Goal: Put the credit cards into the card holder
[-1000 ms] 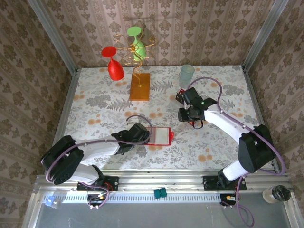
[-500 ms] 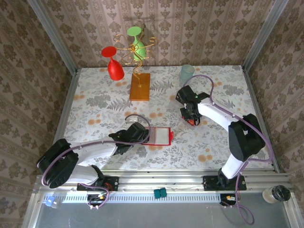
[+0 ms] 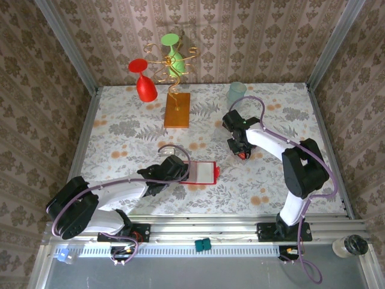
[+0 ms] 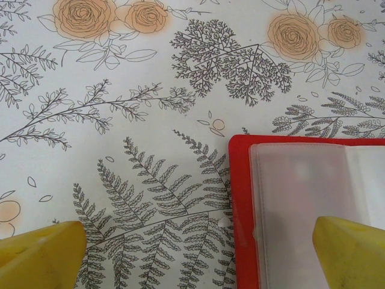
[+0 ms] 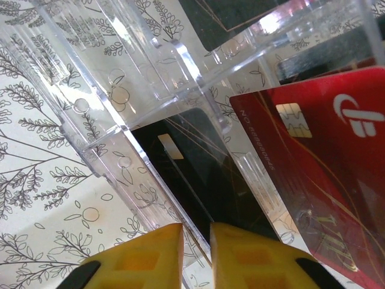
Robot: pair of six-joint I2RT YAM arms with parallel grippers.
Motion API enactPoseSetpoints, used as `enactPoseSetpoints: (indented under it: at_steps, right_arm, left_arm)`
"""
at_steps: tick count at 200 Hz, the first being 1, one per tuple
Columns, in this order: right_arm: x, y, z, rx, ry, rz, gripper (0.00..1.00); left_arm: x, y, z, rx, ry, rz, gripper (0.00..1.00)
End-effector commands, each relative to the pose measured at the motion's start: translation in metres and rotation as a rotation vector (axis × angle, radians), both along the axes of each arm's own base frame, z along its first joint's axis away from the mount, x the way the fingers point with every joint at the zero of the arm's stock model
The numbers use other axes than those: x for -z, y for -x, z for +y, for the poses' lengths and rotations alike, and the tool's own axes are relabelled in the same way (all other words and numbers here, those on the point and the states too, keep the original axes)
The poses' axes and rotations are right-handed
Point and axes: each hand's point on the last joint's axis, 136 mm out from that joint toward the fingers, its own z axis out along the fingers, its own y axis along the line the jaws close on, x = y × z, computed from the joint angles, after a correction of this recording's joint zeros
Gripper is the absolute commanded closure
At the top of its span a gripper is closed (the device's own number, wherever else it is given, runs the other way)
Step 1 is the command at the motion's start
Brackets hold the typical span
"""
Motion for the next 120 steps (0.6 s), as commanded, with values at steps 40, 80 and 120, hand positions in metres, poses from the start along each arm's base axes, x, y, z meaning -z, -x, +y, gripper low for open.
enactPoseSetpoints:
  at_steps: [40, 80, 120]
  right_arm:
    - [-0.006, -0.002, 0.010, -0.092, -0.026, 0.003, 0.99]
    - [-0.041, -0.004, 0.023, -0.160, -0.101, -0.055, 1.00]
    - [-0.086, 0.004, 0.037, -0.170, -0.198, -0.120, 1.00]
  left_arm:
    - [-0.002, -0.001, 0.007, -0.019, -0.014, -0.007, 0.02]
    - [-0.003, -0.001, 0.007, -0.018, -0.013, -0.007, 0.02]
    - [-0.004, -0.001, 0.005, -0.011, -0.011, -0.007, 0.02]
